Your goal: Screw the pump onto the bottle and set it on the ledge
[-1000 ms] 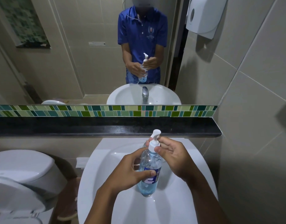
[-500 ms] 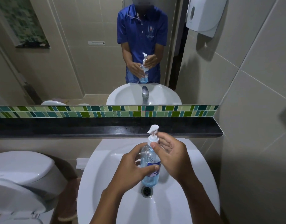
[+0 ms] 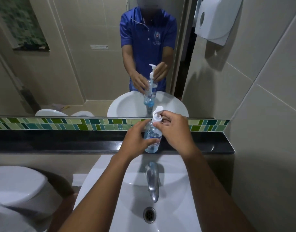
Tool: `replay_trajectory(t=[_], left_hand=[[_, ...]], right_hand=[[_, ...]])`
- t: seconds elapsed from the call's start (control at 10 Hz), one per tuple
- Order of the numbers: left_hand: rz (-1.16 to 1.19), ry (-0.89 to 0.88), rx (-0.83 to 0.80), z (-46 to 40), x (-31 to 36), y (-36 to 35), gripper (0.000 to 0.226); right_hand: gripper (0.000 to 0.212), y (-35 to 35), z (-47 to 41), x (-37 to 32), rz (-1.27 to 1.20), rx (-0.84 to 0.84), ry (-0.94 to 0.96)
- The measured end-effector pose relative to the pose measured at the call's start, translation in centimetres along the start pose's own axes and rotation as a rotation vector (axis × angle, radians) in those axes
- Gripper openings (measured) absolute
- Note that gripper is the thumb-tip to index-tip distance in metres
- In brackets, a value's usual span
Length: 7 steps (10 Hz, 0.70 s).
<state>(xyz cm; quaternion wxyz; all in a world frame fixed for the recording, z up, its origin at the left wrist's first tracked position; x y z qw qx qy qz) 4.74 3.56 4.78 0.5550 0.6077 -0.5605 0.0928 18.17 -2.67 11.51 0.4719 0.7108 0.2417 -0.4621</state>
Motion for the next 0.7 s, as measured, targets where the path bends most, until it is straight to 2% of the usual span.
replay_trajectory(t=[0.2,0.5,0.7], left_hand=[[0.032,0.097,-0.023,-3.2,-5.0,-2.0,0.081],[0.005,0.122,-0.085,-5.2,-8.4,-3.9,0.076],[0.116,0.149,-0.084,-4.3,-8.6,-4.0,0.088]], right_hand=[[0.029,-3.6,-5.2,2.9,0.103,-0.026,-0.036],[0.043,-5.7,-8.4,6.4,0.065,-0.077,-0.113],[0.049,-5.1,-8.0,6.6,0.015,-0.047,-0.172]])
Point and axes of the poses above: each hand's wrist, its own z-axis away from the middle knuckle, its own y-axis out of the back of the hand, x = y × z, the point moved 8 cm from there along -z, towards the middle knuckle, and after that the axes turned 11 degrees about -y, right-handed, at the moved point
